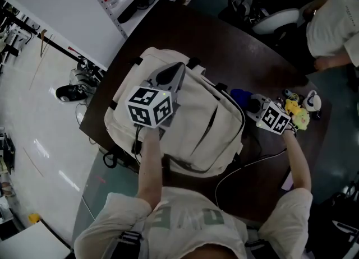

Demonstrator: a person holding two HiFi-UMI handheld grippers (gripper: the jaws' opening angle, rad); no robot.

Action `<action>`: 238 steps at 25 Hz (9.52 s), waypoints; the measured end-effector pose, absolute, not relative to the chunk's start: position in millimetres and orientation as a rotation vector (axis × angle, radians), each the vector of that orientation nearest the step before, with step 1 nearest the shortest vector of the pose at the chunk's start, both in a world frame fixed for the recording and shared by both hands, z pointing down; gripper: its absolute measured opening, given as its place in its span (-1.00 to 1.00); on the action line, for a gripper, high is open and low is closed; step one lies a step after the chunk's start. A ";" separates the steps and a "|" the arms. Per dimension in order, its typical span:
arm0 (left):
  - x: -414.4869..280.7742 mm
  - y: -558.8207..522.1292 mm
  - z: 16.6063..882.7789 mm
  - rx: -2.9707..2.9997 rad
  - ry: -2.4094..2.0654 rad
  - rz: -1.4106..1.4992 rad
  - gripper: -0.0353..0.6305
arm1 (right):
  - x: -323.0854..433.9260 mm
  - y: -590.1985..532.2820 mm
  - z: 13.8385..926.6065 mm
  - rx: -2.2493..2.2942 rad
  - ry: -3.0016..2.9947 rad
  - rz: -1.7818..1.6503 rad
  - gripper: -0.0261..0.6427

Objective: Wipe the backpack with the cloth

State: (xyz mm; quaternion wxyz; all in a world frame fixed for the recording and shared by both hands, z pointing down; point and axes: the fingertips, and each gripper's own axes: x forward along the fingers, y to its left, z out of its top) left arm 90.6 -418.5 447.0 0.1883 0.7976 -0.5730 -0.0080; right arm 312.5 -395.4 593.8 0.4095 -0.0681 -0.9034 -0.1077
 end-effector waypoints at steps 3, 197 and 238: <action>85.4 -417.7 442.2 2.246 -1.598 -0.085 -0.88 | 301.7 -421.1 564.4 0.189 -2.405 -0.185 -0.81; -170.7 -256.0 458.8 2.898 -0.256 0.112 -0.67 | -91.0 -100.0 545.8 2.777 -1.171 0.518 -0.81; -31.4 -342.7 455.4 2.713 -0.863 0.116 -0.88 | 84.4 -422.3 360.2 1.866 -1.989 -0.212 -0.81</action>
